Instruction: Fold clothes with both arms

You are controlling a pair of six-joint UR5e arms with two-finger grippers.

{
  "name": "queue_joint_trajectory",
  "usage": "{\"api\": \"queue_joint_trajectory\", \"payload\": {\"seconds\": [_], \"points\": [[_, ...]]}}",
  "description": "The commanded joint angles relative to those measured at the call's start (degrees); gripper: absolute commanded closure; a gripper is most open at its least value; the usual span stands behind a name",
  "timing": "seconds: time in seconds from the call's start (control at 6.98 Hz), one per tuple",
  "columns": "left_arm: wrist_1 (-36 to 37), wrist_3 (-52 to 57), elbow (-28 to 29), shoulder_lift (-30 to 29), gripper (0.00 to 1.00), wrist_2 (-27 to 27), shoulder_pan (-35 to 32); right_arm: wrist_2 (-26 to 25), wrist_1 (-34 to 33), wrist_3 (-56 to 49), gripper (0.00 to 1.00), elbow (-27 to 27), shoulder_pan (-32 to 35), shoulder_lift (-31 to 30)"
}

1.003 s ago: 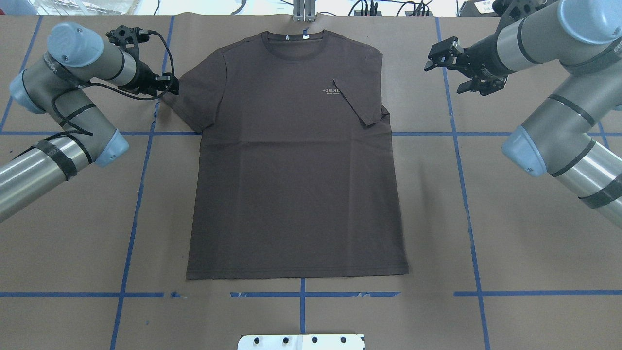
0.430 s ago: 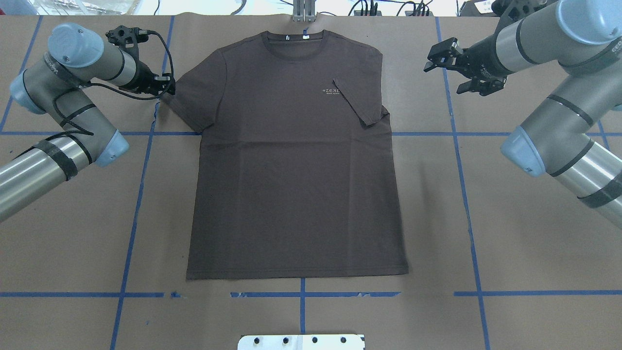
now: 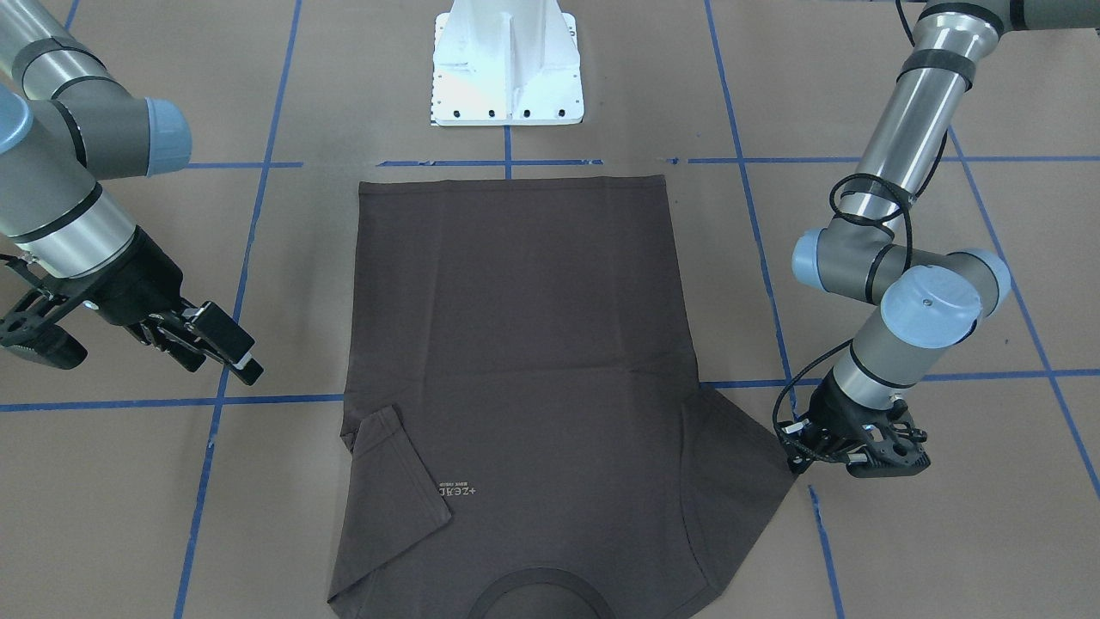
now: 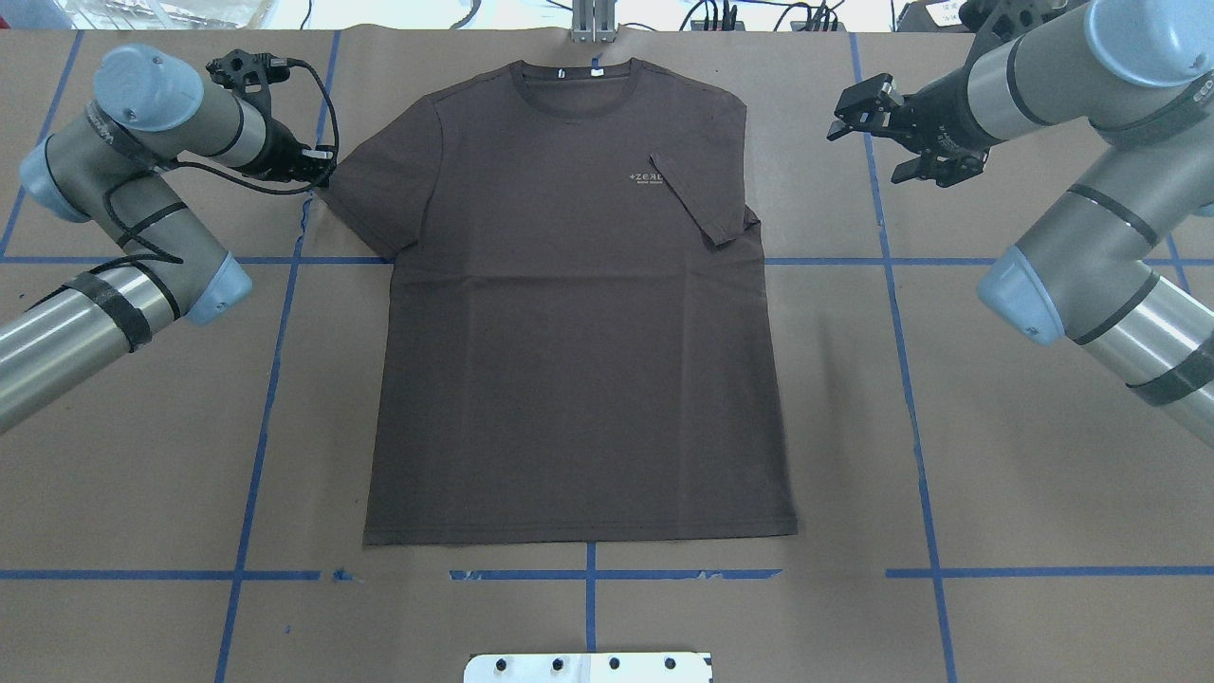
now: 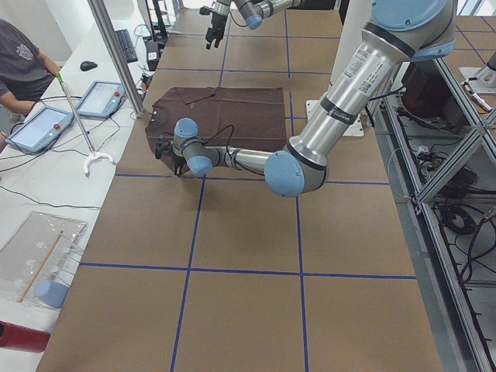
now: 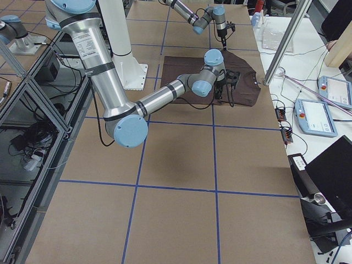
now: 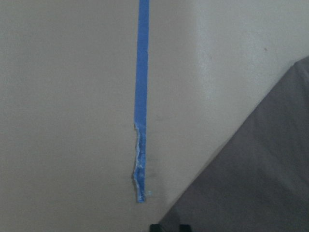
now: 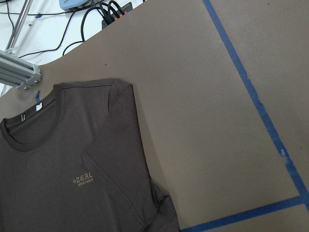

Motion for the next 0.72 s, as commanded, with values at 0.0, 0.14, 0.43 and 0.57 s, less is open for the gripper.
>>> {"api": "queue_joint_trajectory", "payload": {"seconds": [0.0, 0.14, 0.43, 0.57], "points": [[0.1, 0.36, -0.08, -0.12, 1.0, -0.03, -0.25, -0.16, -0.01, 0.0, 0.0, -0.09, 0.0, 0.06], [0.1, 0.28, -0.43, 0.05, 1.0, -0.03, -0.34, -0.16, -0.01, -0.27, 0.0, -0.26, 0.0, 0.06], [0.71, 0.02, -0.43, -0.56, 0.56, 0.75, -0.08, -0.16, 0.08, -0.27, 0.0, -0.26, 0.0, 0.06], [0.98, 0.02, -0.34, -0.82, 0.56, 2.94, 0.01, -0.16, -0.01, -0.27, 0.0, -0.26, 0.0, 0.06]]}}
